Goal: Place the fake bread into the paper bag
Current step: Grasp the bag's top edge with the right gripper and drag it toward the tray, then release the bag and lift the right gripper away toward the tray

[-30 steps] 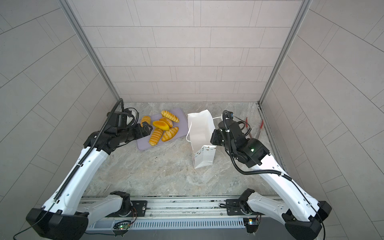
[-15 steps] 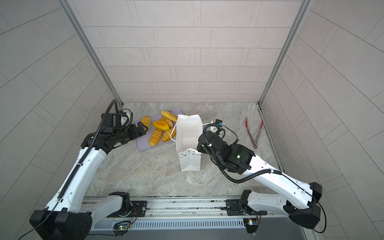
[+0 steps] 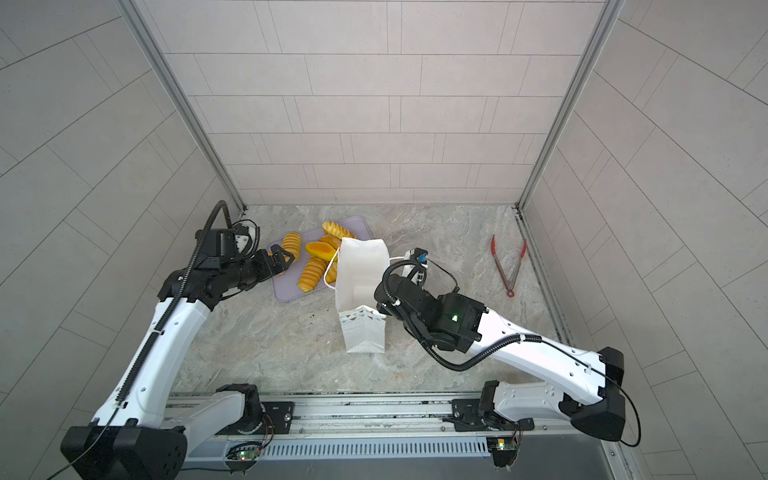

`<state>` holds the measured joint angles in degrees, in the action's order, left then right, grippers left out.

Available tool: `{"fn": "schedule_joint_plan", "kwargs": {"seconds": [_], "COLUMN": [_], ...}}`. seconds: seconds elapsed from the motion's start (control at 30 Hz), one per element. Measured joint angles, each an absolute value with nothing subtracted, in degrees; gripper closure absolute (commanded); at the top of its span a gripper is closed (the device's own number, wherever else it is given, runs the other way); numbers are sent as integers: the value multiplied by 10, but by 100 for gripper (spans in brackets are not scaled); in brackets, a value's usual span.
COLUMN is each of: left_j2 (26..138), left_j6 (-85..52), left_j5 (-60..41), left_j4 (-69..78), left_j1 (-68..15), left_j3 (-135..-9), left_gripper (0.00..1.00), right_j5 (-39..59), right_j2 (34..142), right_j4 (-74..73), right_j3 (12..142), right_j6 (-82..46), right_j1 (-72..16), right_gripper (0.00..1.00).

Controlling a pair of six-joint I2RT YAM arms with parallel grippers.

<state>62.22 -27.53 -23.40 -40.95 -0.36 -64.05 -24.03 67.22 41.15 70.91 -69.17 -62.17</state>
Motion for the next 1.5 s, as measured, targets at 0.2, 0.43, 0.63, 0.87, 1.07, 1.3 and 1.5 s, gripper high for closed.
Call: {"fn": "schedule_joint_plan", "kwargs": {"seconds": [0.2, 0.43, 0.63, 0.87, 1.07, 1.3, 1.5], "left_j2": [622, 621, 622, 625, 635, 653, 665], "left_j6": [-276, -277, -284, -291, -301, -311, -314], "left_j5": [-240, -244, -249, -256, -256, -254, -246], "left_j4": [-407, -407, -407, -407, -407, -408, -413], "left_j1": [-3, 0, 0, 0, 0, 0, 0], "left_j3": [-634, -634, -636, -655, -661, -667, -680], "left_gripper": [3, 3, 3, 3, 3, 4, 4], "right_j5": [-246, -250, -251, -236, -244, -156, 10], "right_j2": [672, 669, 652, 633, 639, 749, 838], "right_j4": [398, 393, 402, 414, 485, 586, 606], "right_j3": [708, 708, 709, 761, 869, 1094, 1103], "right_j6": [-704, -688, -651, -547, -450, -344, -359], "right_j1": [-625, -626, -626, -626, -621, -451, -235], "right_gripper": [54, 2, 1, 4, 19, 2, 1]}}
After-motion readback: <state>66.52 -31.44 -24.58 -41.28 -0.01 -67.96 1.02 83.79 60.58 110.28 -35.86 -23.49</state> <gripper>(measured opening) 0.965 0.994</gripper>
